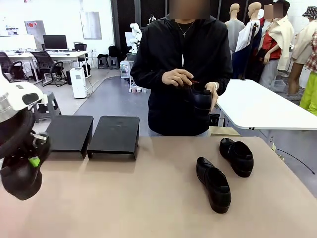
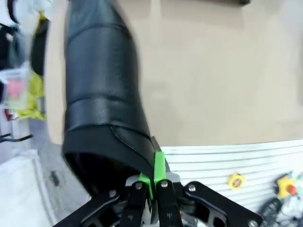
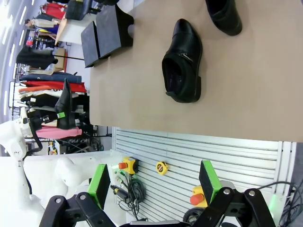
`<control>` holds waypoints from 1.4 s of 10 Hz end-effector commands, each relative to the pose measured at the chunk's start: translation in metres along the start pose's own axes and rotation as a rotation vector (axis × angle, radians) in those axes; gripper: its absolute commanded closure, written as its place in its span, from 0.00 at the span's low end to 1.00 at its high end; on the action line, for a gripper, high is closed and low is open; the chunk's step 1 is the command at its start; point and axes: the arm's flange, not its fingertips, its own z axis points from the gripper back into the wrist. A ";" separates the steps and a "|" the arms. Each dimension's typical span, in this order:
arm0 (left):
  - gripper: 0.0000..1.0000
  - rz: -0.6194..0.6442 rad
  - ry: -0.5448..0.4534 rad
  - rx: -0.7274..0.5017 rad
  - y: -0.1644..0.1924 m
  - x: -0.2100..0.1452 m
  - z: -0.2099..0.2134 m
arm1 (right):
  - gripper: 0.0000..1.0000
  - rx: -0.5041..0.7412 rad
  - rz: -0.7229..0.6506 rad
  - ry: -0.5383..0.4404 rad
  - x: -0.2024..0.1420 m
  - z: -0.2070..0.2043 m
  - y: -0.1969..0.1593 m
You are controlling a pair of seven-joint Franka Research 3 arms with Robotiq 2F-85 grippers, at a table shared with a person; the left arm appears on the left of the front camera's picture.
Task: Organize the shoes by placing them on the stand.
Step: Place the Shoe from the middle of the table onto the Shoes Stand.
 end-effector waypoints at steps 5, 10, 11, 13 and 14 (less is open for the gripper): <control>1.00 -0.055 0.032 -0.031 -0.007 0.026 0.005 | 0.00 0.035 0.024 -0.009 0.001 0.001 0.002; 1.00 0.067 -0.209 0.161 0.066 0.236 -0.052 | 0.00 0.035 0.024 -0.009 0.001 0.001 0.002; 1.00 0.172 -0.239 0.240 0.077 0.266 -0.081 | 0.00 0.035 0.024 -0.009 0.001 0.001 0.002; 1.00 0.200 -0.183 0.249 0.084 0.296 -0.117 | 0.00 0.035 0.024 -0.009 0.001 0.001 0.002; 1.00 0.255 -0.138 0.212 0.086 0.304 -0.127 | 0.00 0.035 0.024 -0.009 0.001 0.001 0.002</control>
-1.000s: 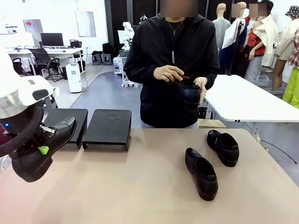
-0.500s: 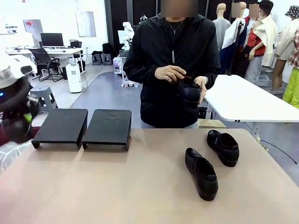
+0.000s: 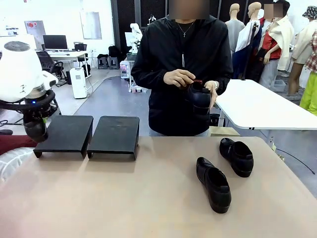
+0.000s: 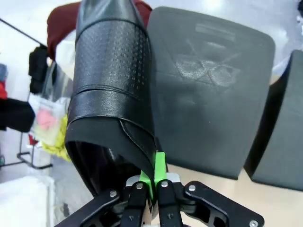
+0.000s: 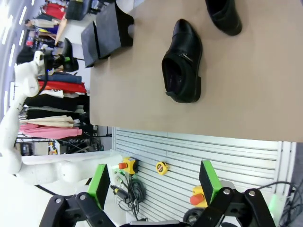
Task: Organize the shoes by placing them on the stand.
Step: Place the Shoe from the middle of the table onto the Shoes Stand.
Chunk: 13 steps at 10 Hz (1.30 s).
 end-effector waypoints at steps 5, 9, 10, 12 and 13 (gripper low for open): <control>1.00 -0.120 -0.114 -0.055 -0.013 -0.002 -0.006 | 0.00 0.036 0.024 -0.008 0.001 0.001 0.002; 1.00 -0.207 -0.252 0.059 -0.033 0.004 -0.020 | 0.00 0.036 0.024 -0.008 0.001 0.001 0.002; 1.00 -0.210 -0.238 0.057 -0.034 0.004 -0.025 | 0.00 0.036 0.024 -0.008 0.001 0.001 0.002; 1.00 -0.219 -0.194 0.086 -0.037 0.003 -0.039 | 0.00 0.036 0.024 -0.008 0.001 0.001 0.002; 1.00 -0.225 -0.185 0.084 -0.038 0.003 -0.044 | 0.00 0.036 0.024 -0.008 0.001 0.001 0.002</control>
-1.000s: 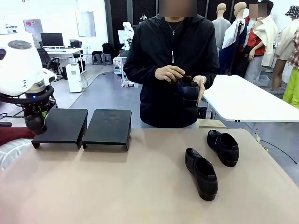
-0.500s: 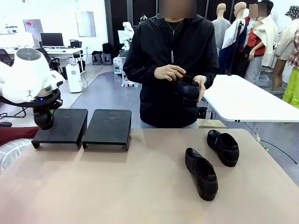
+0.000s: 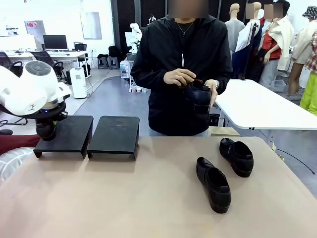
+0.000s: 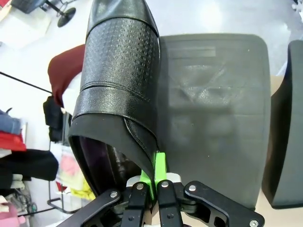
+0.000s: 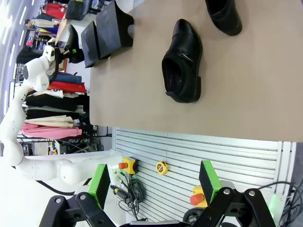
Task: Organize the shoes by placing them on the stand.
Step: Place the Shoe from the middle of the table onto the Shoes Stand.
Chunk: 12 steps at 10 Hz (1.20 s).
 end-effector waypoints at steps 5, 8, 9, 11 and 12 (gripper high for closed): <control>0.00 -0.017 0.033 -0.005 -0.008 0.007 -0.009 | 0.00 0.036 0.023 -0.008 0.001 0.001 0.002; 0.00 -0.016 0.005 -0.067 0.009 -0.001 0.025 | 0.00 0.036 0.023 -0.008 0.001 0.001 0.002; 0.00 -0.033 0.027 -0.112 0.019 -0.008 0.049 | 0.00 0.036 0.023 -0.008 0.001 0.001 0.002; 0.00 -0.086 0.069 -0.281 0.038 -0.026 0.104 | 0.00 0.036 0.023 -0.008 0.001 0.001 0.002; 0.00 -0.200 0.113 -0.452 0.038 -0.039 0.126 | 0.00 0.036 0.023 -0.008 0.001 0.001 0.002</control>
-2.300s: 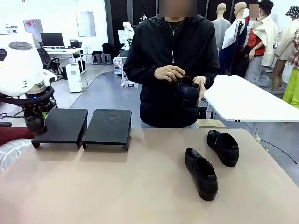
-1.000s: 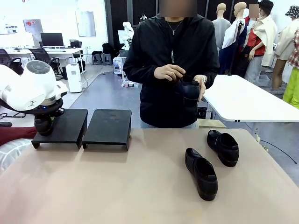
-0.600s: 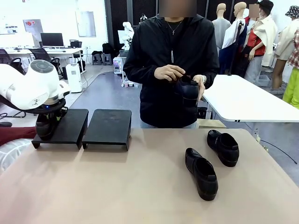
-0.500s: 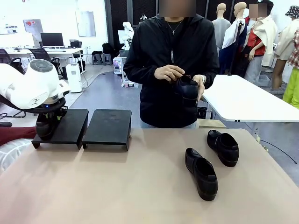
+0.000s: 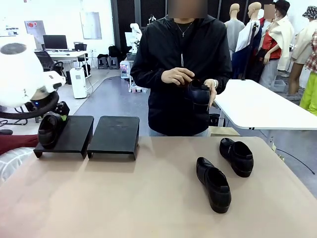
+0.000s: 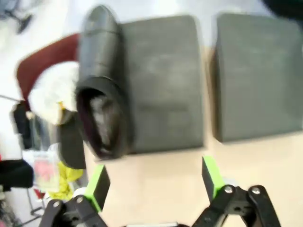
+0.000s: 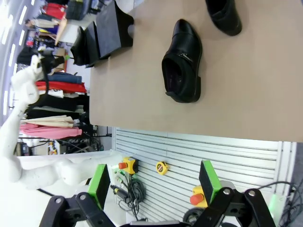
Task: Organize the shoes by placing them on the stand.
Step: Place the Shoe from the middle of the table onto the Shoes Stand.
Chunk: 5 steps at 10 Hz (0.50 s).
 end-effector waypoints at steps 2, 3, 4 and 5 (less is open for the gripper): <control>0.00 -0.131 0.103 -0.374 0.016 -0.045 0.072 | 0.00 0.036 0.024 -0.009 0.001 0.001 0.002; 0.00 -0.242 0.113 -0.489 0.026 -0.064 0.090 | 0.00 0.036 0.024 -0.009 0.001 0.001 0.002; 0.00 -0.225 0.093 -0.577 0.049 -0.078 0.104 | 0.00 0.036 0.024 -0.009 0.001 0.001 0.002; 0.00 -0.111 0.023 -0.638 0.078 -0.095 0.111 | 0.00 0.036 0.024 -0.009 0.001 0.001 0.002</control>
